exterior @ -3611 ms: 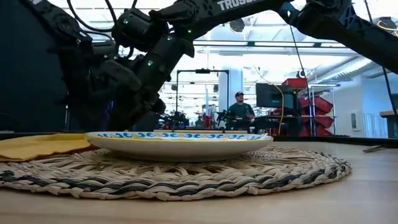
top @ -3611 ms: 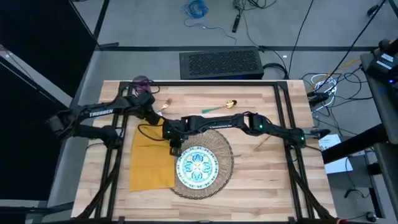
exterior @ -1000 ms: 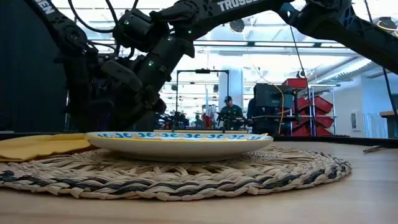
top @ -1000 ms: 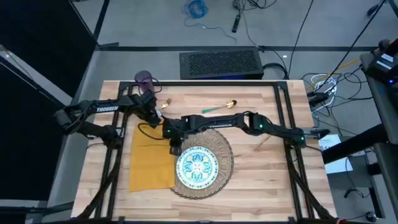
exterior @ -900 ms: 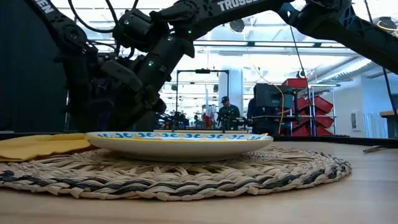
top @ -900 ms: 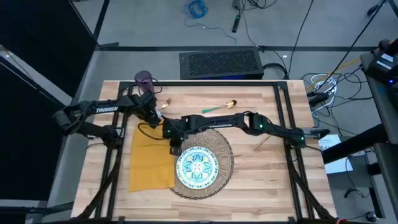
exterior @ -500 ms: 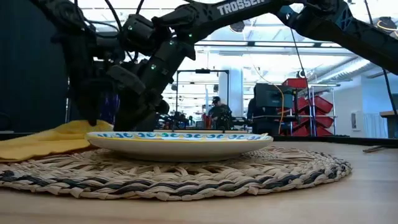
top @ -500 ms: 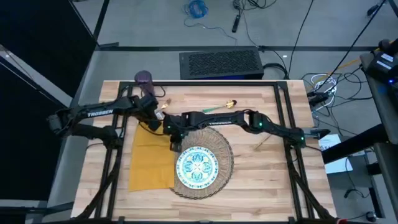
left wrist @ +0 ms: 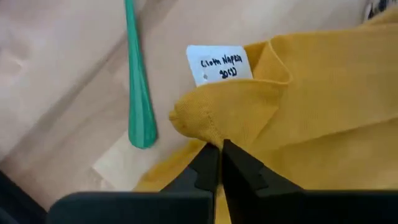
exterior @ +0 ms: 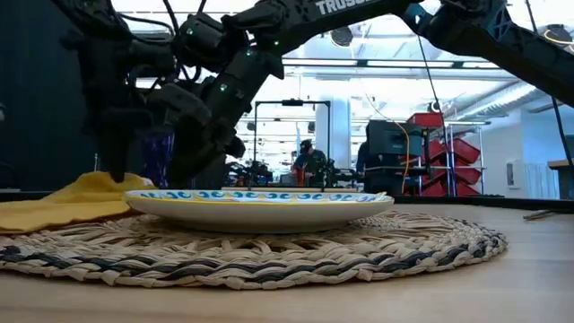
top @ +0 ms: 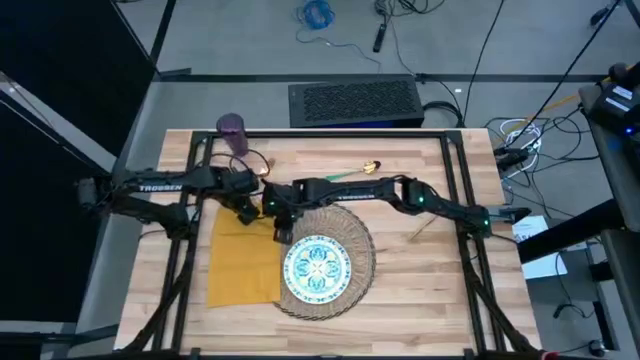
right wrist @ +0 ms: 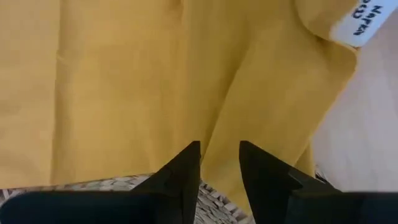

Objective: Set table place
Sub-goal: Fold the yellow table napkin

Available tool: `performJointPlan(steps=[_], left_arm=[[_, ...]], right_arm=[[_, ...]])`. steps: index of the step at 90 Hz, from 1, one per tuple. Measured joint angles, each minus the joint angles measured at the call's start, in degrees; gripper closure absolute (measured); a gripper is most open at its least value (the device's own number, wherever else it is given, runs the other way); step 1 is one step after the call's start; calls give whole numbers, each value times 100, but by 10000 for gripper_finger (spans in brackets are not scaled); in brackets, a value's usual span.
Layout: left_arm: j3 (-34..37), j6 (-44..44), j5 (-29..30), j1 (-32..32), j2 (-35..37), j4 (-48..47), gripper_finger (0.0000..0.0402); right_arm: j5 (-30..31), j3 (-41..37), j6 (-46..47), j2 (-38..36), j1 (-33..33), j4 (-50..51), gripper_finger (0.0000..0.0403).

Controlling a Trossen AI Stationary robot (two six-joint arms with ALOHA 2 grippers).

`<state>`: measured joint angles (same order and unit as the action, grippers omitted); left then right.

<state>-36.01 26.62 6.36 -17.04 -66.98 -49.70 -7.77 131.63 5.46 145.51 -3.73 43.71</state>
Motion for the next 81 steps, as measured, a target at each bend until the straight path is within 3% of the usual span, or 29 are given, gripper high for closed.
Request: performJointPlan(steps=[16, 33, 81], left_arm=[[0, 439, 84, 445, 2, -513, 401], [0, 763, 563, 874, 84, -556, 401], [-9, 1199, 851, 1707, 689, -1068, 401]], right_arm=[[-2, 0, -53, 0, 0, 153, 305], [1, 0, -53, 0, -21, 148, 305], [60, 0, -57, 0, -390, 243, 305]])
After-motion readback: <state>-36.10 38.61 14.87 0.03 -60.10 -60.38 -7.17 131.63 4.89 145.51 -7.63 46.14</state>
